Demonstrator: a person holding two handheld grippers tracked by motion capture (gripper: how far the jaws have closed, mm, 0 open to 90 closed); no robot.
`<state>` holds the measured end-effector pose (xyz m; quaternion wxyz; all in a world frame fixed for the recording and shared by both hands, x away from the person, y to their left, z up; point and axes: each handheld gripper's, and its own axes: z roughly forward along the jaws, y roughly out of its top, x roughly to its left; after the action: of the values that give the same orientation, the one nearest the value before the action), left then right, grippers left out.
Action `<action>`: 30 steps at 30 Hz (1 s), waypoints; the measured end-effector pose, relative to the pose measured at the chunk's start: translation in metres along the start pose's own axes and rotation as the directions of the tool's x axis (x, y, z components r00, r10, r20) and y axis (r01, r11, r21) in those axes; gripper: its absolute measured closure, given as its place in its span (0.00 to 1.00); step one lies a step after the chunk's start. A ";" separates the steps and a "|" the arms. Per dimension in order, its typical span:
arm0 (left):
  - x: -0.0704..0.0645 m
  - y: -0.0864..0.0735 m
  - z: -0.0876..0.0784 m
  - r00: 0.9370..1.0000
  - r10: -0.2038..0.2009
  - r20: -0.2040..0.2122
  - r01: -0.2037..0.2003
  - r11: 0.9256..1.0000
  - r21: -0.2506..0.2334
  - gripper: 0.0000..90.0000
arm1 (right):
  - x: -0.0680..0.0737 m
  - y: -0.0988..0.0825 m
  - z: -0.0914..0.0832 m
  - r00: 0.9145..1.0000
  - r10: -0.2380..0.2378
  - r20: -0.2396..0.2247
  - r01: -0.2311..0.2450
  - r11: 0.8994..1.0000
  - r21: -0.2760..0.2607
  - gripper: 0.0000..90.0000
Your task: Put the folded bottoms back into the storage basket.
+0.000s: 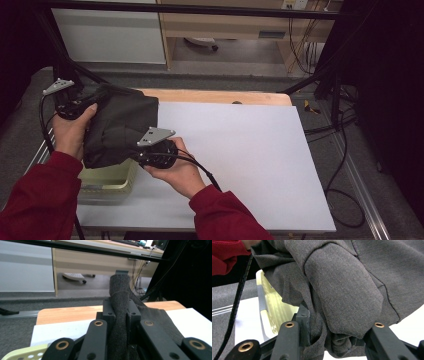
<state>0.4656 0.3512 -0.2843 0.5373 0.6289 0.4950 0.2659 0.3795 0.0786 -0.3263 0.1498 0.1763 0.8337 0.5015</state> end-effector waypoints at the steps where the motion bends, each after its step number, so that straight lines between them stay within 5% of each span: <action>1: 0.001 0.000 -0.001 1.000 -0.001 -0.004 0.001 1.000 -0.002 0.91 | 0.001 0.001 0.001 1.000 0.001 0.000 -0.001 1.000 0.001 0.67; 12: 0.010 0.005 -0.012 1.000 -0.029 -0.007 0.029 0.999 -0.023 0.91 | 0.004 0.012 0.006 1.000 -0.007 0.000 0.007 1.000 -0.009 0.67; 30: 0.021 0.002 -0.011 1.000 -0.026 -0.010 0.026 1.000 0.013 0.91 | 0.007 0.012 0.019 1.000 -0.008 -0.004 0.008 1.000 -0.001 0.67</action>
<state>0.4649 0.3751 -0.2833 0.5343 0.6245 0.5075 0.2586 0.3826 0.1019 -0.3250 0.1500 0.1718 0.8345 0.5016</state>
